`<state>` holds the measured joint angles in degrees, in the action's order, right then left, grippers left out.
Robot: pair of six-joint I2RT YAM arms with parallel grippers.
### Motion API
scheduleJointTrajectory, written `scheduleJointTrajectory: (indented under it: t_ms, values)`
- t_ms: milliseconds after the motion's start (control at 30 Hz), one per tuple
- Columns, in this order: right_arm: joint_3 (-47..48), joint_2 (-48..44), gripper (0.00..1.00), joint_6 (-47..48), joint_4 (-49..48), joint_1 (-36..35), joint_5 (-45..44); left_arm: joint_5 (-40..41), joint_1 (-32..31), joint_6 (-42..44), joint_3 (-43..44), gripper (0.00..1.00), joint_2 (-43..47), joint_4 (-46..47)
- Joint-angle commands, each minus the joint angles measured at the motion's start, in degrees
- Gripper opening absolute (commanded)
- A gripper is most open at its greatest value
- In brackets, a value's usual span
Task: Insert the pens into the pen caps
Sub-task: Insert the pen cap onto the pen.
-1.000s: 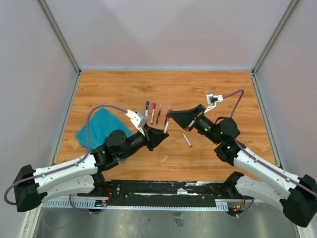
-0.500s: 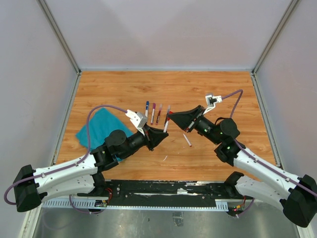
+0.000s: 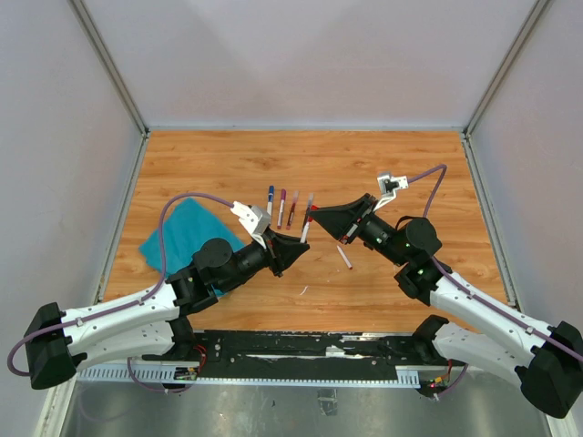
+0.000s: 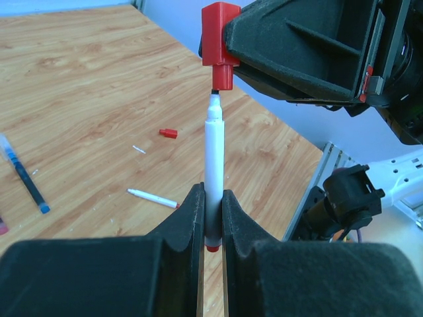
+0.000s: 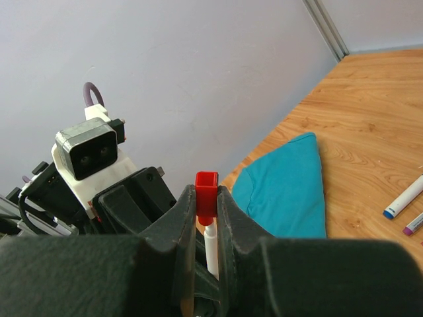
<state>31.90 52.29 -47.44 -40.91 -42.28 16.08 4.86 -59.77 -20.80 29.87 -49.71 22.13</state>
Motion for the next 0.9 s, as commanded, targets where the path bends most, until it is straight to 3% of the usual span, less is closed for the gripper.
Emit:
scheduleJointTrajectory:
  t_ms: [0, 867]
  values:
    - [-0.53, 0.02, 0.01, 1.39, -1.62, 0.54, 2.49, 0.84, -0.44, 0.94, 1.07, 0.0, 0.67, 0.99]
    - [-1.42, 3.32, 0.01, 6.21, -1.79, -0.91, 2.98, 0.84, -0.38, 0.75, 0.82, 0.01, 0.84, 1.1]
